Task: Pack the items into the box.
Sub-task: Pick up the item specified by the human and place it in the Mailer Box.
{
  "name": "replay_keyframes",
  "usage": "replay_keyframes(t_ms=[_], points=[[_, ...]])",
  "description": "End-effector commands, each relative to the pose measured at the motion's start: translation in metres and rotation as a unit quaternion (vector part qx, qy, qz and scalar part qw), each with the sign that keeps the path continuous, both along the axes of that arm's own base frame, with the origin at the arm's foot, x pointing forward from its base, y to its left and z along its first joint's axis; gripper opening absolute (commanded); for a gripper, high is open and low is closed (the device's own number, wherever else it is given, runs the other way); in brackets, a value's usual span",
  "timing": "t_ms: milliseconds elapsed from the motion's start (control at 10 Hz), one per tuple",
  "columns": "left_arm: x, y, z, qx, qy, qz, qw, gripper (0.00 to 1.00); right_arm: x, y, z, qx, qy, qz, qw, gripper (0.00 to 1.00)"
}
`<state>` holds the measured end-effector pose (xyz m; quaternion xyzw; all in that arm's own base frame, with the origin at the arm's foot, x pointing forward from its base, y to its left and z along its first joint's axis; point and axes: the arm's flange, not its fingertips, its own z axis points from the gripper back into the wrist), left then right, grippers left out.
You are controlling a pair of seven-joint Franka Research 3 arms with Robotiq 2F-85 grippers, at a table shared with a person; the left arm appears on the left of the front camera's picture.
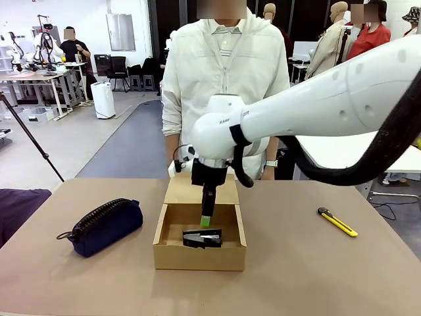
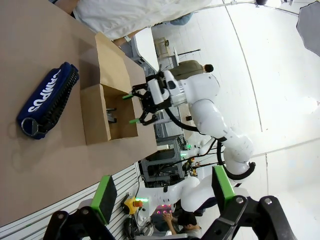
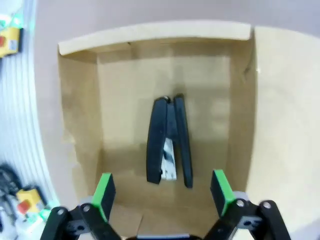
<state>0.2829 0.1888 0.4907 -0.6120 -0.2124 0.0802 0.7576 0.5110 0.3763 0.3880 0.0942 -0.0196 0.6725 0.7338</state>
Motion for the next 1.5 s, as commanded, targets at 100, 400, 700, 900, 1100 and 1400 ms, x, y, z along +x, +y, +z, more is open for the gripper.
replay_keyframes(t_ms=[100,400,700,900,1100,1400], points=[[0.000,0.000,0.001,-0.009,-0.013,0.000,1.000,1.00,-0.041,-0.103,0.075,0.013,0.064,-0.216,0.974,1.00],[0.000,0.000,0.001,-0.009,-0.013,0.000,1.000,1.00,-0.087,-0.266,0.111,0.062,0.171,-0.428,0.885,1.00],[0.000,0.000,0.001,-0.009,-0.013,0.000,1.000,1.00,-0.139,-0.402,0.094,0.201,0.225,-0.597,0.743,1.00],[0.000,0.000,0.001,-0.009,-0.013,0.000,1.000,1.00,-0.167,-0.447,0.072,0.374,0.257,-0.582,0.674,1.00],[0.000,0.000,0.001,-0.009,-0.013,0.000,1.000,1.00,-0.173,-0.460,0.047,0.439,0.273,-0.578,0.631,1.00],[0.000,0.000,0.001,-0.009,-0.013,0.000,1.000,1.00,-0.176,-0.476,0.060,0.370,0.300,-0.595,0.647,1.00]])
